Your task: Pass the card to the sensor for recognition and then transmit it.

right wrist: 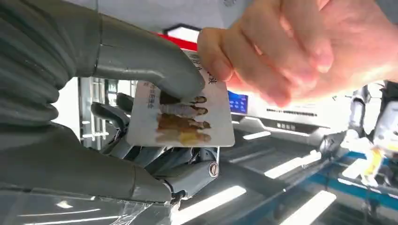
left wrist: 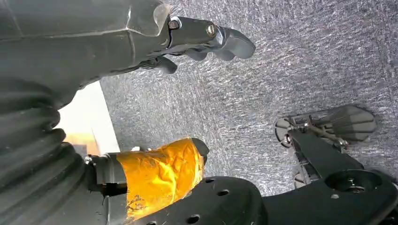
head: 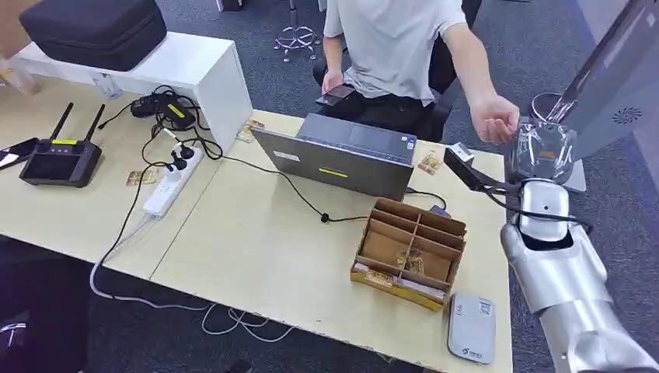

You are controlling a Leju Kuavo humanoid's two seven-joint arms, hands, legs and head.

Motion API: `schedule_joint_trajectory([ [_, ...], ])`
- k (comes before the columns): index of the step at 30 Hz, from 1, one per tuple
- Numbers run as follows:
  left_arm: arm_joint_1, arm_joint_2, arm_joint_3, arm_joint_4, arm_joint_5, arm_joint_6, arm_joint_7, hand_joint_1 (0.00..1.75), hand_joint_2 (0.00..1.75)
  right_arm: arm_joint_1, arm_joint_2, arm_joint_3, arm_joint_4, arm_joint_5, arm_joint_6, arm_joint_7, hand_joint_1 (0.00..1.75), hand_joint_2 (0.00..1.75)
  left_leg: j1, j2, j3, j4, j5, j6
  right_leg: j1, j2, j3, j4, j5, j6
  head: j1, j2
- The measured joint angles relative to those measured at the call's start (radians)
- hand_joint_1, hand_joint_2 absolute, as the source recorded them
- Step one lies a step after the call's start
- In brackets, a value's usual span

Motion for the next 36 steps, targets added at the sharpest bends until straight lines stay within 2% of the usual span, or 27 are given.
schedule_joint_trajectory([
  [3,0.000,0.001,0.000,0.002,-0.008,-0.026,0.008,0.00,1.75,0.000,0.008,-0.022,0.032,0.000,-0.011,-0.007,0.00,1.75,0.000,0.001,0.000,0.000,0.000,0.000,0.000,0.001,-0.001,0.000,0.000,0.000,0.000,0.000],
  [7,0.000,0.000,0.000,0.002,-0.007,-0.020,0.009,0.00,1.75,0.001,0.015,-0.049,0.061,0.000,-0.034,-0.025,0.00,1.75,0.000,0.000,-0.001,0.000,0.000,0.000,0.000,0.000,-0.001,0.000,0.000,0.000,0.000,0.000],
  [11,0.000,0.000,0.000,0.002,-0.009,-0.007,0.009,0.00,1.75,0.013,0.023,-0.080,0.063,0.000,-0.064,-0.081,0.00,1.75,0.000,0.001,-0.001,0.000,0.000,0.000,0.000,0.001,-0.001,0.000,0.000,0.000,0.000,0.000],
  [16,0.000,-0.001,0.001,0.002,-0.011,0.005,0.008,0.00,1.75,0.061,0.034,-0.092,0.005,0.000,-0.098,-0.162,0.00,1.75,0.000,0.000,-0.001,0.000,0.000,0.000,0.000,0.000,-0.001,0.000,0.000,0.000,0.000,0.000],
  [19,0.001,-0.004,0.008,0.002,-0.005,0.015,0.008,0.00,1.75,0.129,0.048,-0.103,-0.101,0.000,-0.121,-0.261,0.00,1.75,0.000,0.001,-0.001,0.000,0.000,0.000,0.000,0.000,-0.002,0.000,0.000,0.000,0.000,0.000],
  [23,0.002,-0.013,0.037,0.003,0.023,0.032,0.016,0.00,1.75,0.325,0.073,-0.104,-0.374,-0.004,-0.116,-0.397,0.00,1.75,0.001,-0.002,-0.002,0.000,-0.002,-0.001,0.001,-0.001,-0.002,0.000,-0.002,0.000,0.000,0.000],
  [25,0.002,-0.016,0.054,0.003,0.034,0.038,0.017,0.00,1.75,0.418,0.079,-0.102,-0.489,-0.020,-0.112,-0.417,0.00,1.75,0.002,-0.002,-0.001,0.000,-0.002,-0.002,0.002,-0.002,-0.002,-0.001,-0.003,0.000,-0.001,0.000],
  [27,0.005,-0.022,0.077,0.003,0.049,0.046,0.022,0.00,1.75,0.562,0.072,-0.102,-0.665,-0.057,-0.120,-0.445,0.00,1.75,0.004,-0.011,-0.001,0.000,-0.004,-0.002,0.003,-0.009,0.003,-0.002,-0.008,0.001,0.002,0.000],
  [29,0.014,-0.024,0.092,0.003,0.050,0.050,0.029,0.00,1.75,0.663,0.071,-0.100,-0.770,-0.069,-0.125,-0.461,0.00,1.75,0.003,-0.008,-0.002,0.000,-0.006,-0.003,0.003,-0.007,0.001,-0.002,-0.007,0.000,0.003,0.000],
  [32,0.013,-0.026,0.104,0.003,0.052,0.050,0.028,0.00,1.75,0.727,0.066,-0.100,-0.861,-0.080,-0.126,-0.471,0.00,1.75,0.003,-0.004,-0.001,0.000,-0.006,-0.003,0.003,-0.003,0.000,-0.002,-0.006,0.000,0.003,0.000],
  [36,0.012,-0.029,0.114,0.003,0.052,0.050,0.029,0.00,1.75,0.760,0.064,-0.100,-0.921,-0.082,-0.126,-0.477,0.00,1.75,0.003,-0.003,-0.001,0.000,-0.006,-0.003,0.003,-0.002,0.000,-0.002,-0.006,0.000,0.003,0.000],
])
